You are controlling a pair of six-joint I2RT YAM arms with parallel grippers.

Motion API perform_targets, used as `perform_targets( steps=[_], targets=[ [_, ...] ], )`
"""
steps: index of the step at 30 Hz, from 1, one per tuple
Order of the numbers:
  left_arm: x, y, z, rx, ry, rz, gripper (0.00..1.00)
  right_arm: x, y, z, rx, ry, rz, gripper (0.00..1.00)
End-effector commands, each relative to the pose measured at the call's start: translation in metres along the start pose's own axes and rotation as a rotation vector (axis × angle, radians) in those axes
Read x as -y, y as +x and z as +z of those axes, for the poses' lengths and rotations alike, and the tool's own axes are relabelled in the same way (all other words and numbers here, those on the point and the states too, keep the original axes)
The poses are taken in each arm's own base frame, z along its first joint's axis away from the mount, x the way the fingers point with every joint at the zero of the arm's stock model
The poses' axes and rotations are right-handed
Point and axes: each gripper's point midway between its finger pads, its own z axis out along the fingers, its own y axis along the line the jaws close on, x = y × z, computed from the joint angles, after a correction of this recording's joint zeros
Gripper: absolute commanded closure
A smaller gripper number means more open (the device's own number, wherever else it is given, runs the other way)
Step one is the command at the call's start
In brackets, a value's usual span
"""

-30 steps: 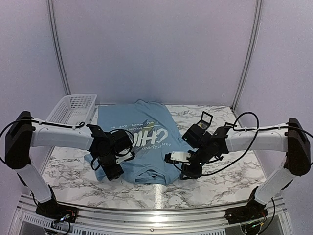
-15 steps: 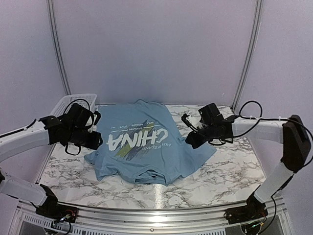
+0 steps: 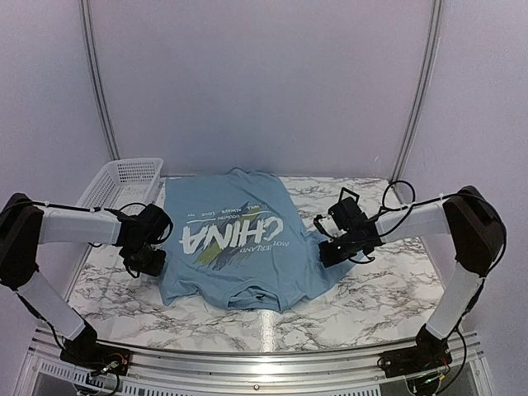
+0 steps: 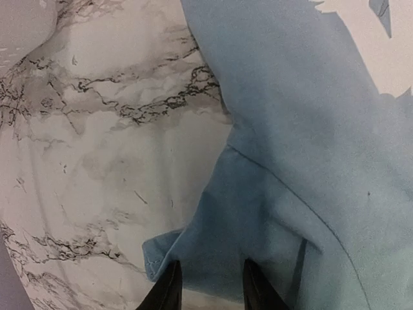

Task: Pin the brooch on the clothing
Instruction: Smooth out the flattened clothing at the center of the board.

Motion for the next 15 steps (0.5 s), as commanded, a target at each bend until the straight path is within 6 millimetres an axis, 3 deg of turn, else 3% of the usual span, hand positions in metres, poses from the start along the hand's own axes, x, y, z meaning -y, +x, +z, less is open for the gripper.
perform_targets(
  steps=[1, 9, 15],
  targets=[
    [-0.004, 0.009, 0.015, -0.066, -0.044, 0.017, 0.67, 0.023, 0.016, -0.004, -0.018, 0.062, 0.102, 1.00],
    [-0.012, 0.000, 0.018, -0.068, -0.116, 0.059, 0.64, 0.064, 0.056, -0.017, -0.070, 0.137, 0.227, 1.00],
    [-0.019, -0.011, 0.018, -0.072, -0.172, 0.123, 0.60, 0.092, 0.067, -0.027, -0.066, 0.174, 0.292, 1.00]
  ],
)
